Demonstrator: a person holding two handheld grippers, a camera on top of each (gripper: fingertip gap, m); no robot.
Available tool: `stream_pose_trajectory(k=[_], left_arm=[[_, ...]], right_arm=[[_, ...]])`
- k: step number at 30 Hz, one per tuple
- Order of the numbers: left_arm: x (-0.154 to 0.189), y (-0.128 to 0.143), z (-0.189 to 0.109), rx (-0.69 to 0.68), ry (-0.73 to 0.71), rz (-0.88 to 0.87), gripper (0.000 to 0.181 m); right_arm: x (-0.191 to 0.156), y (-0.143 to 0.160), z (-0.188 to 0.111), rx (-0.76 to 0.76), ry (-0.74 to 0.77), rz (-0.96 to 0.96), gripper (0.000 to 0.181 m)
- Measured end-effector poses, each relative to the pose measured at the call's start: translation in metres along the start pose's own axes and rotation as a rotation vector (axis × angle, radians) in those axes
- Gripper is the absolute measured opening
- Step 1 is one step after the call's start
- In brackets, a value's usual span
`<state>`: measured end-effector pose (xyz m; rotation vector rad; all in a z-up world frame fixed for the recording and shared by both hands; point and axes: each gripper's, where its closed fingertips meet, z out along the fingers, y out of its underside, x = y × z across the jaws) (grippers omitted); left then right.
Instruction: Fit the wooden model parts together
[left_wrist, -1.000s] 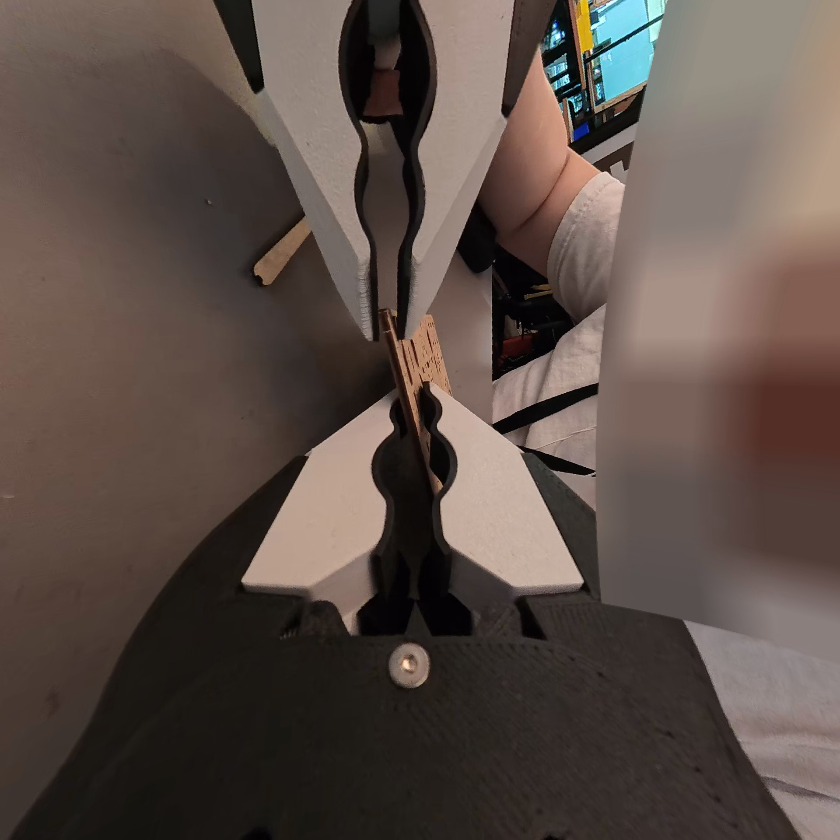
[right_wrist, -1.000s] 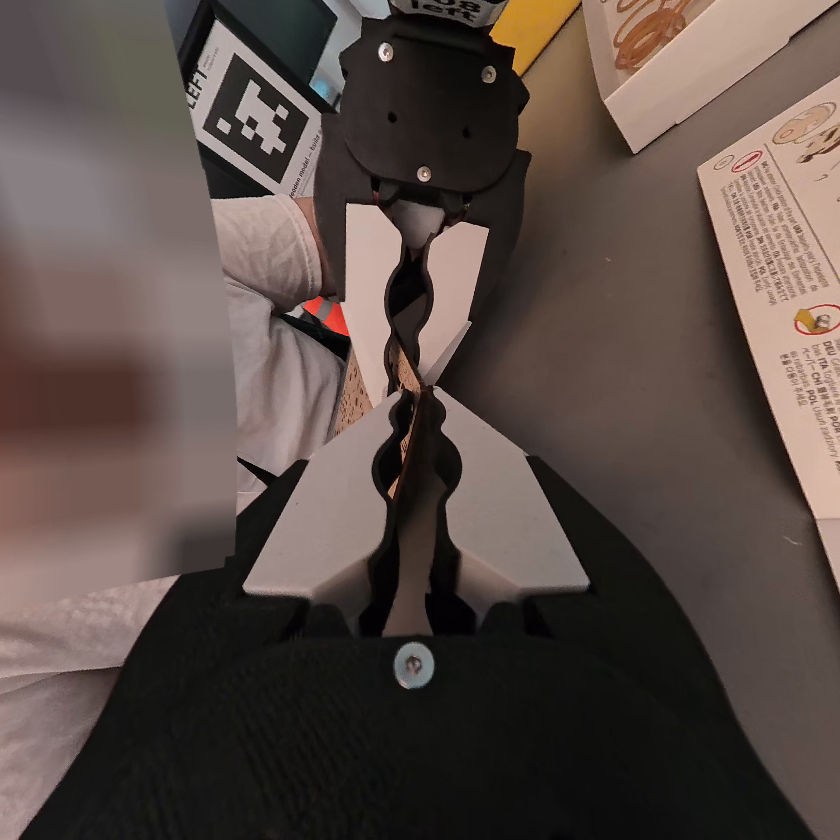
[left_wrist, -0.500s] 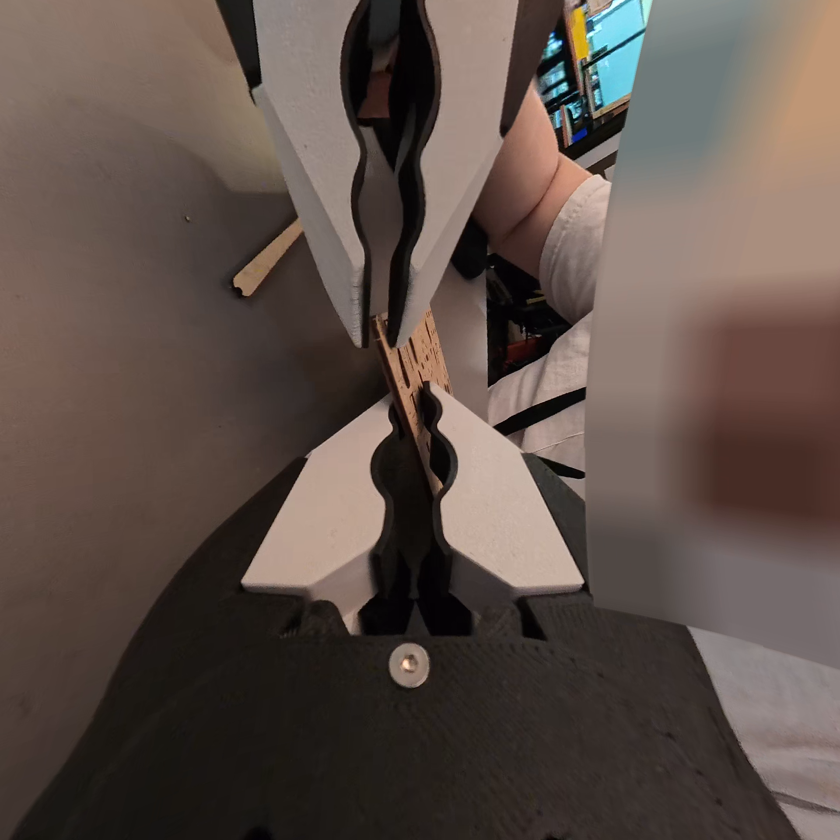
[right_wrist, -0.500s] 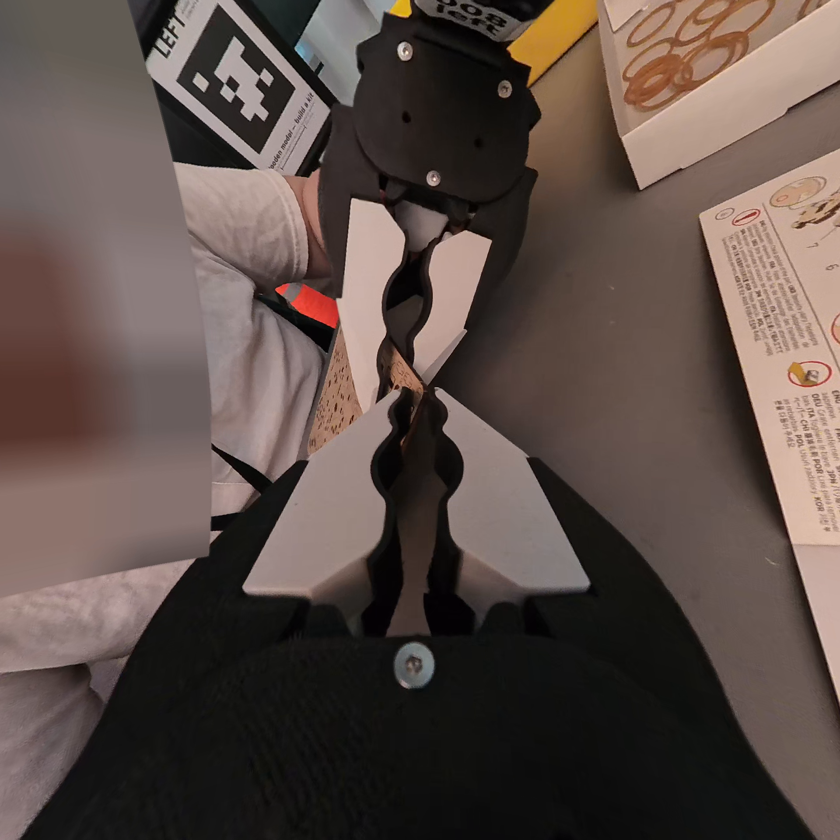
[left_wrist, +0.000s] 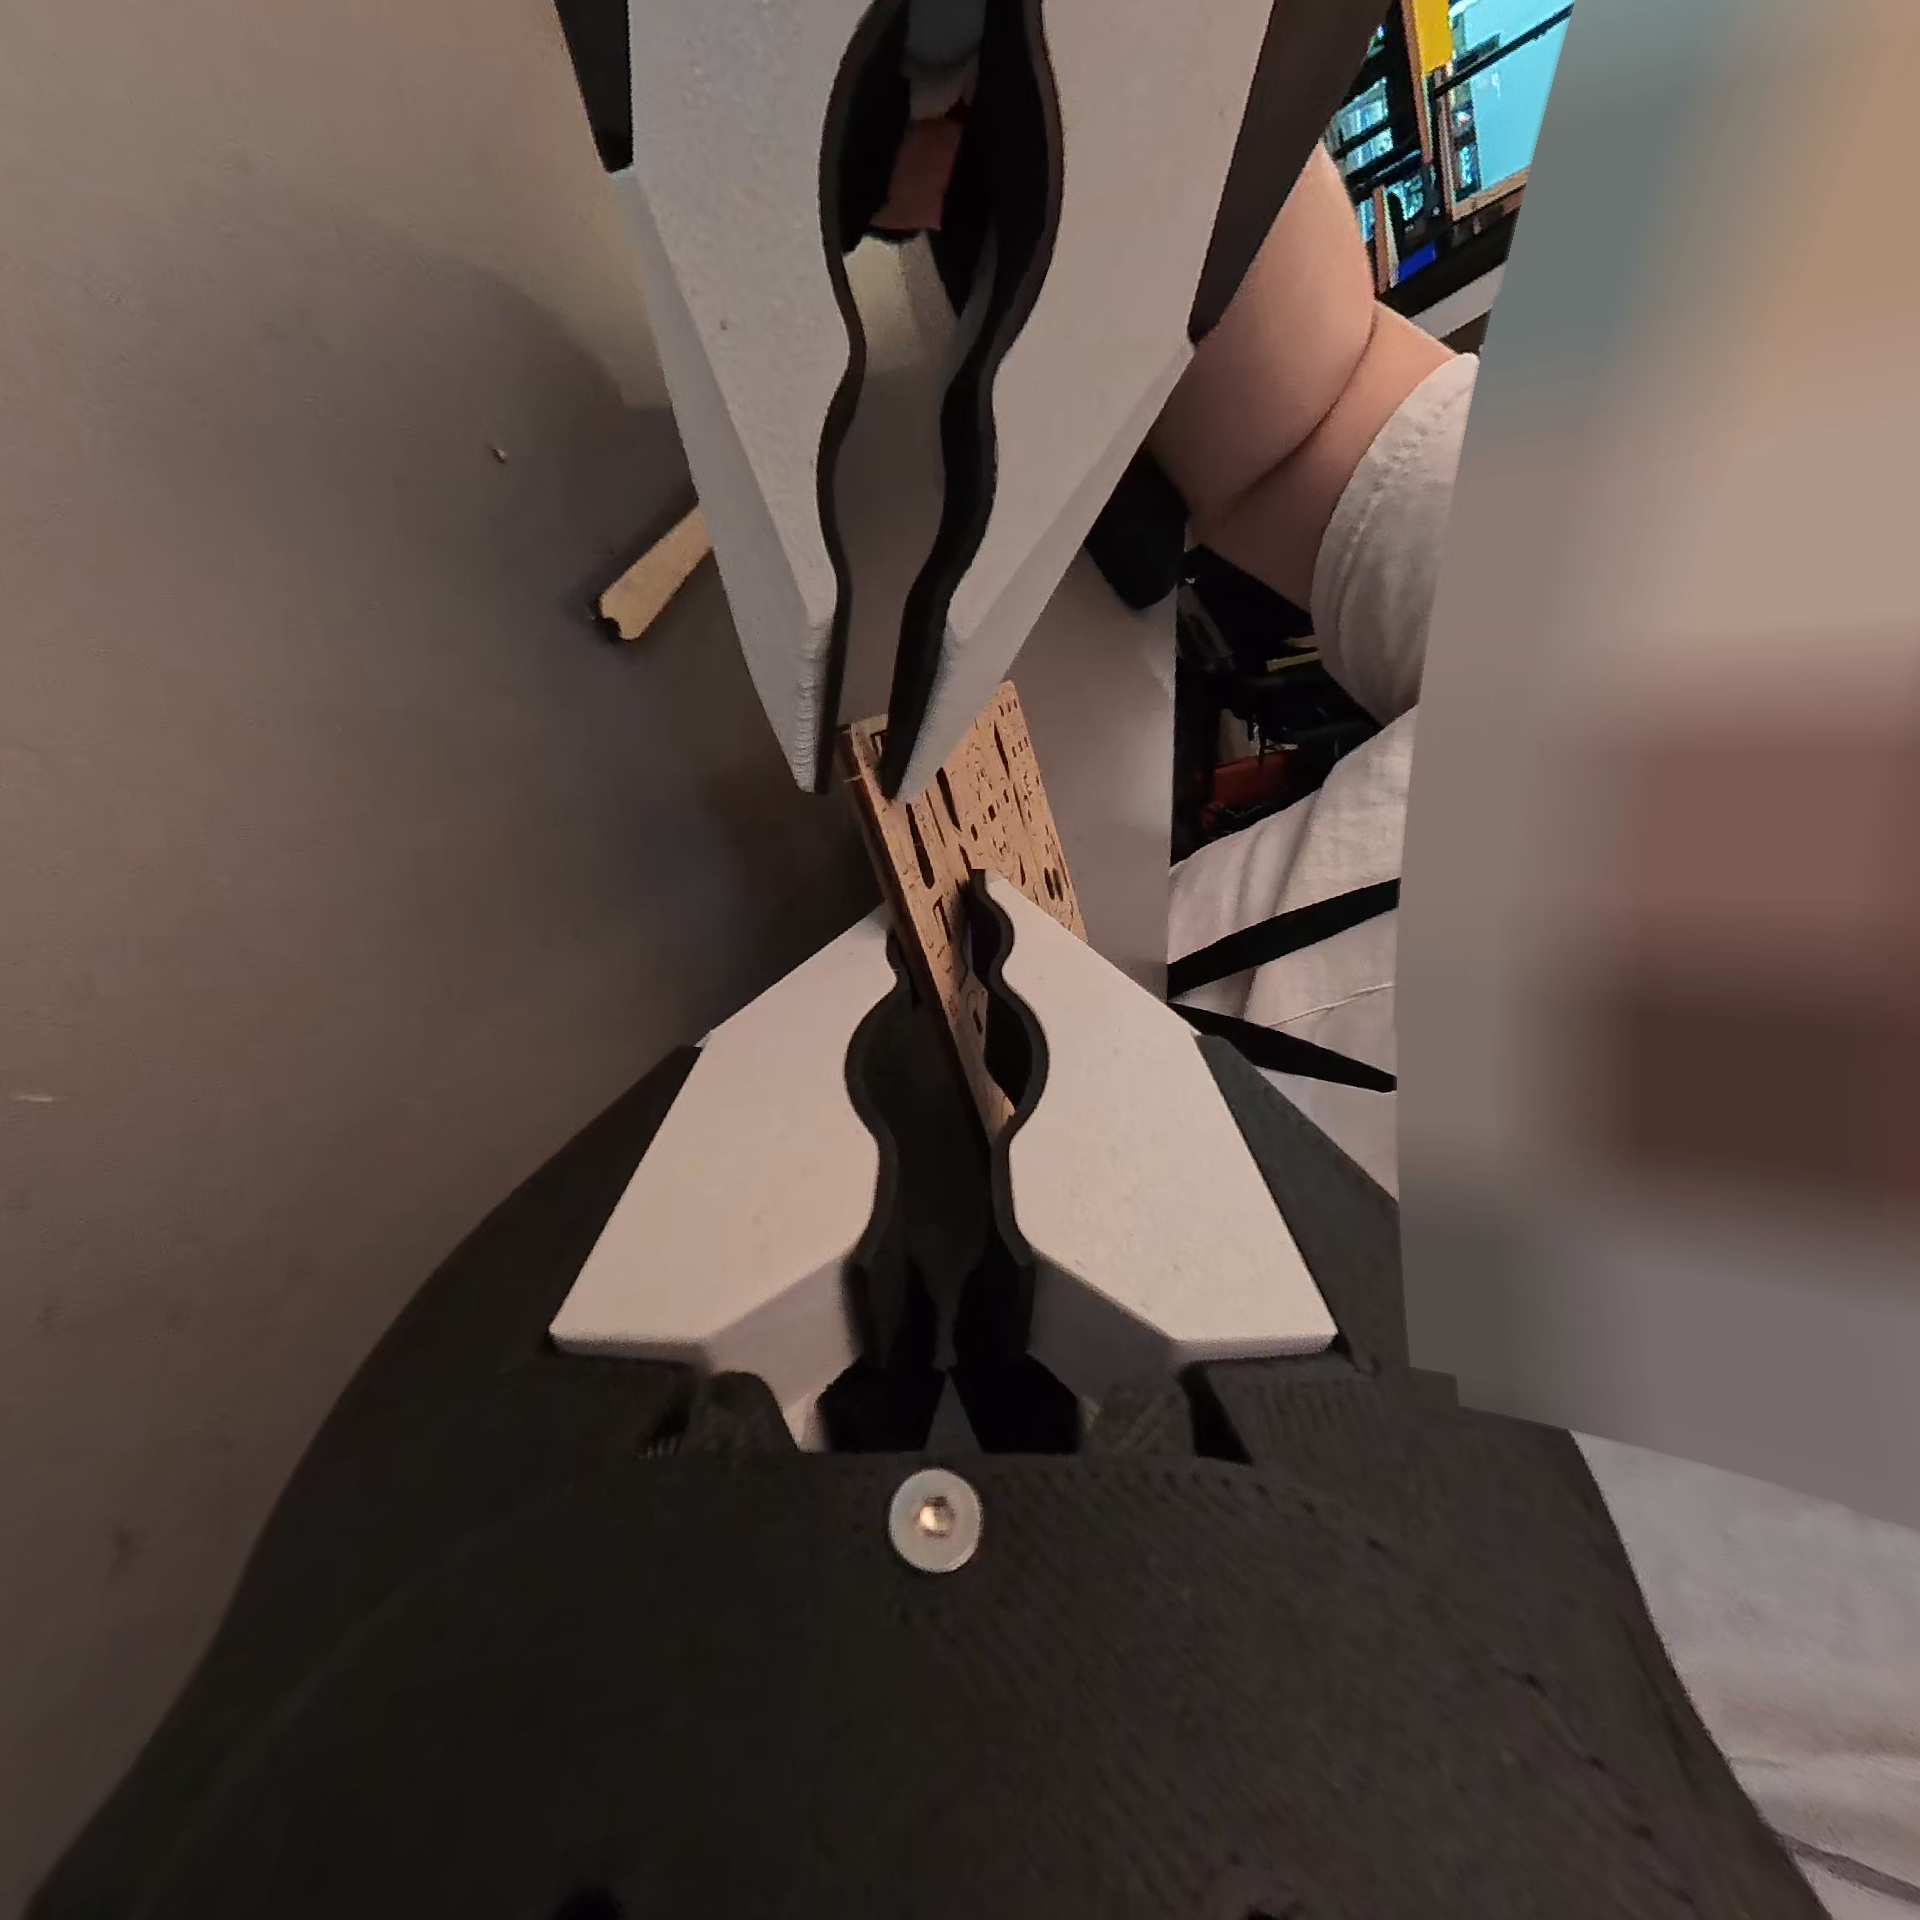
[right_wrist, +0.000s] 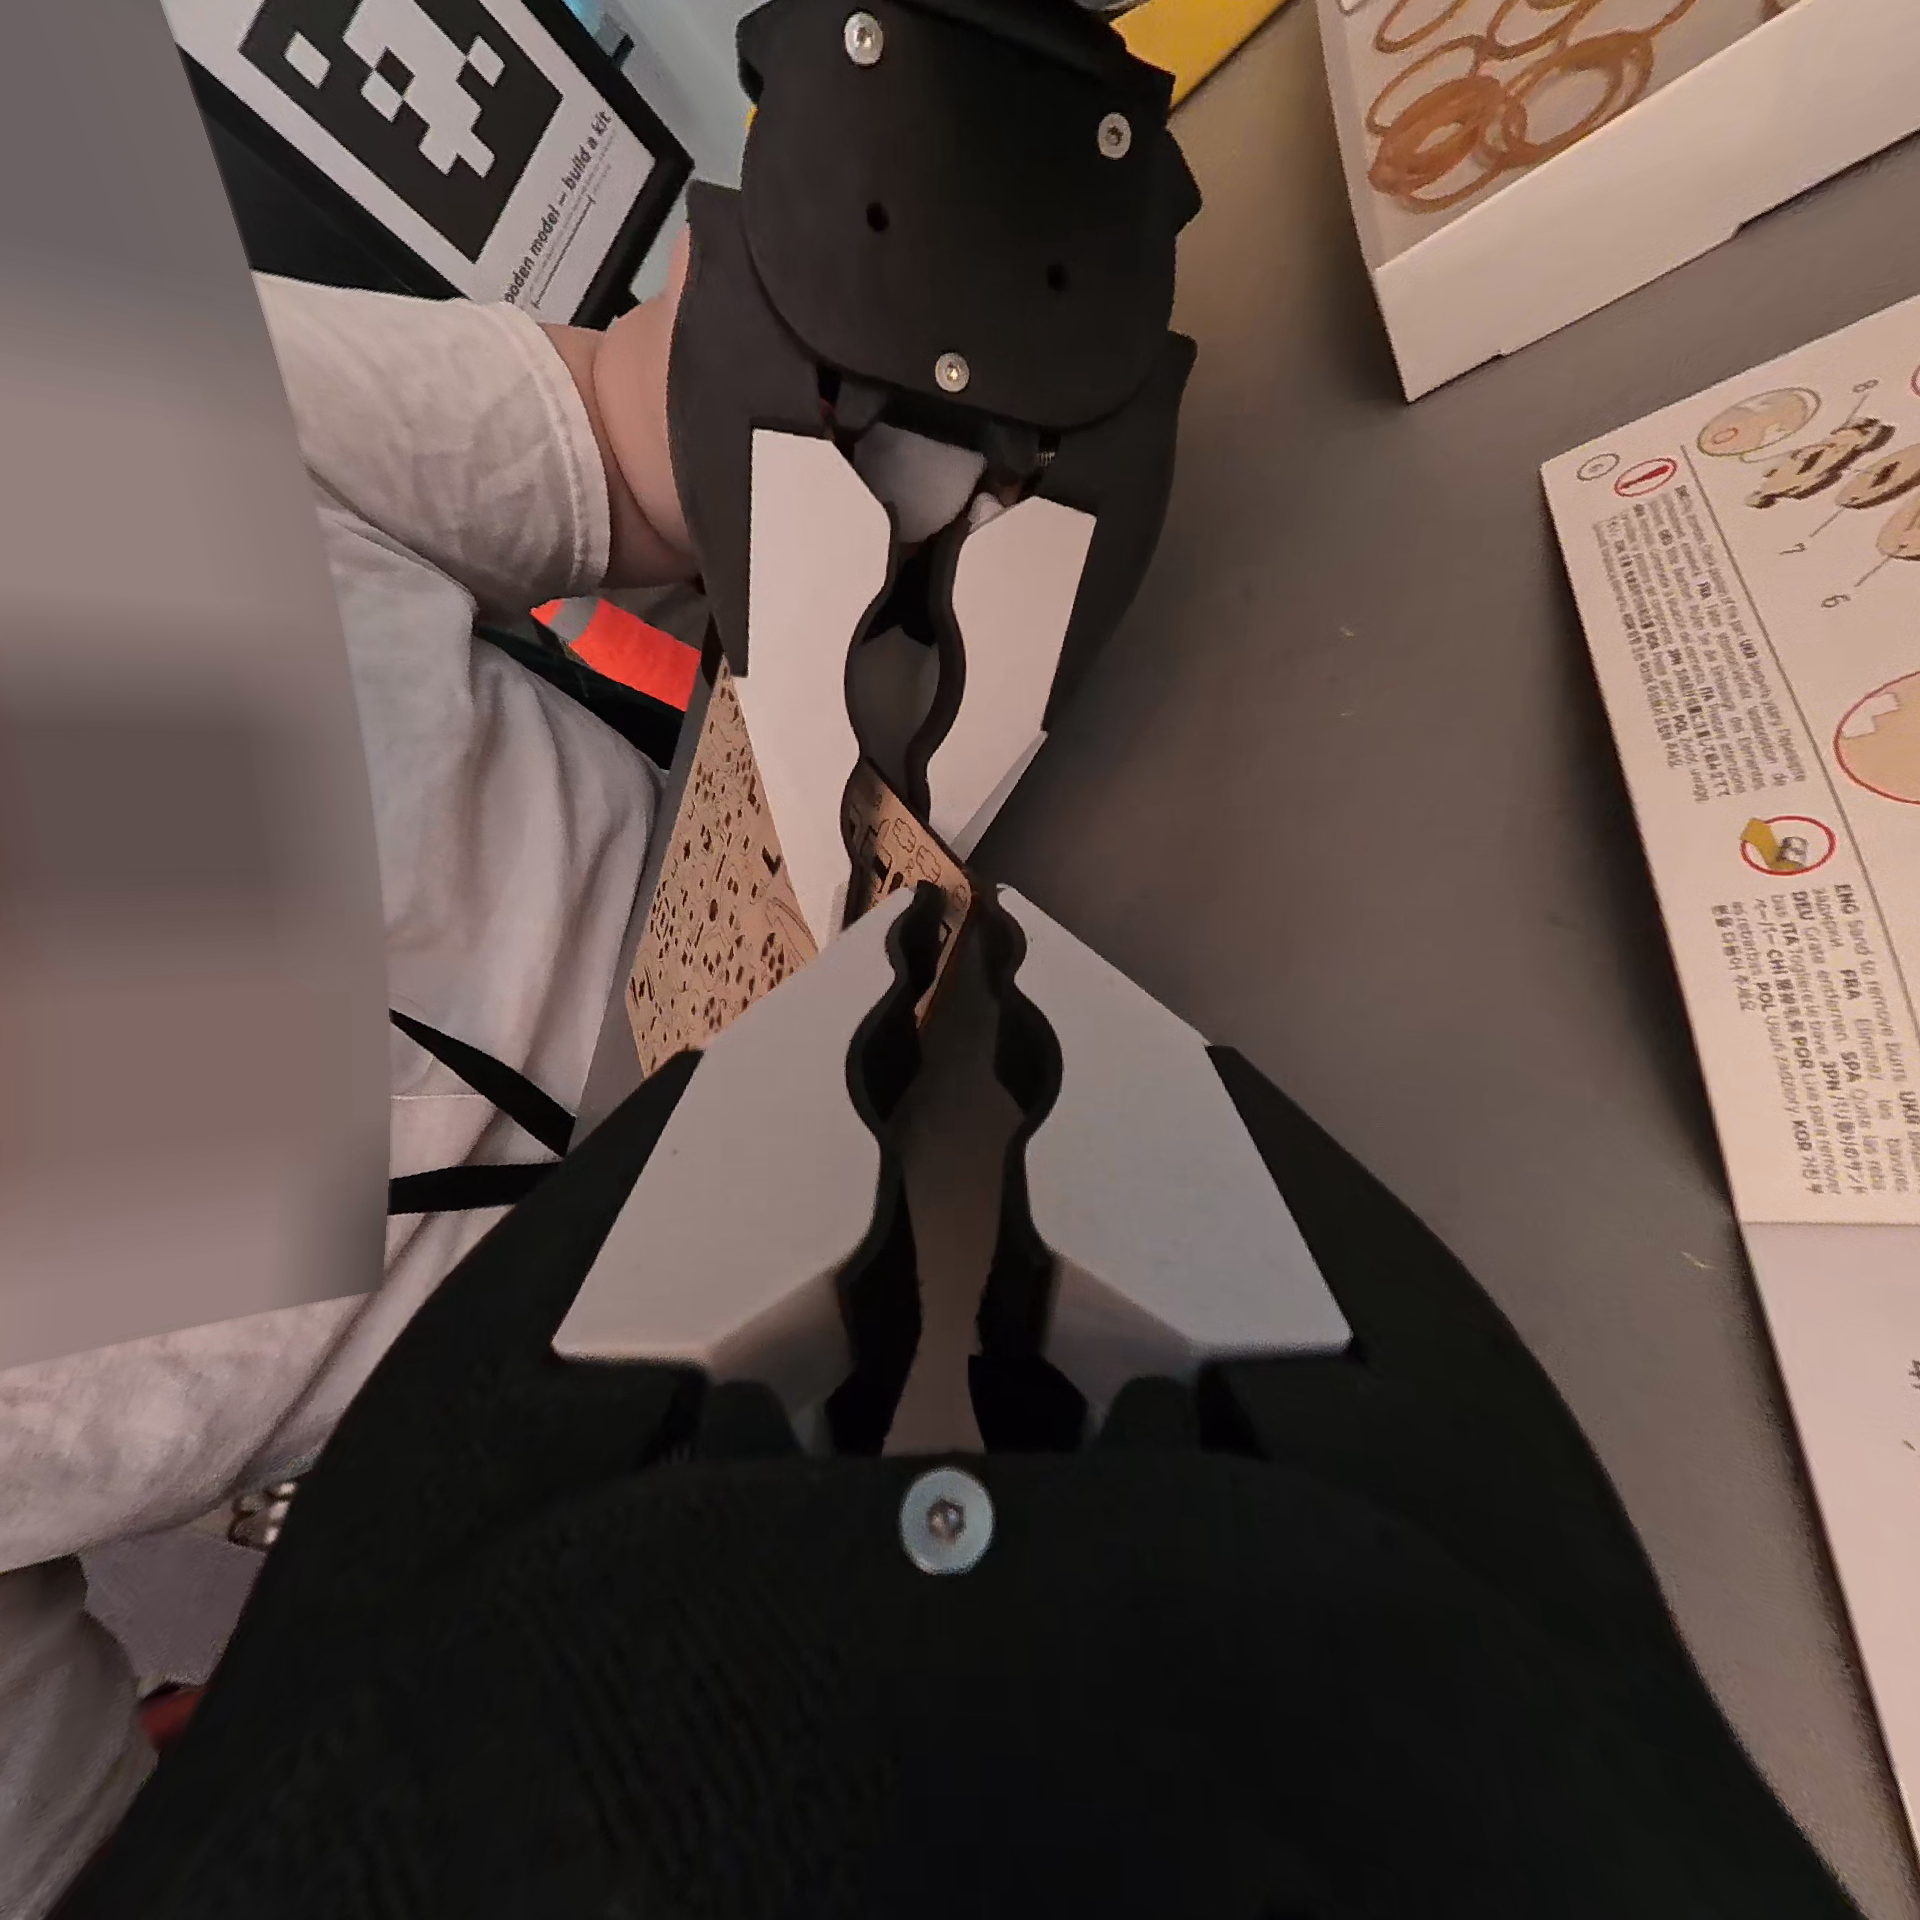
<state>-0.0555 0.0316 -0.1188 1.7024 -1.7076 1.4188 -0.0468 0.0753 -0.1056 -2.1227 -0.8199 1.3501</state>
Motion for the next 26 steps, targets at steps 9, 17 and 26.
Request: stream_pose_trajectory(k=[9, 17, 26], left_arm=[[0.009, 0.002, 0.003, -0.014, 0.099, -0.024, 0.002], [0.008, 0.002, 0.003, -0.020, 0.085, -0.005, 0.003], [0.006, 0.002, -0.003, -0.012, 0.118, -0.024, 0.002]], right_arm=[[-0.014, -0.016, -0.026, 0.117, -0.087, -0.057, 0.012], [0.005, 0.002, -0.021, 0.009, 0.031, -0.044, 0.011], [0.033, 0.047, -0.023, -0.414, 0.469, -0.188, 0.016]])
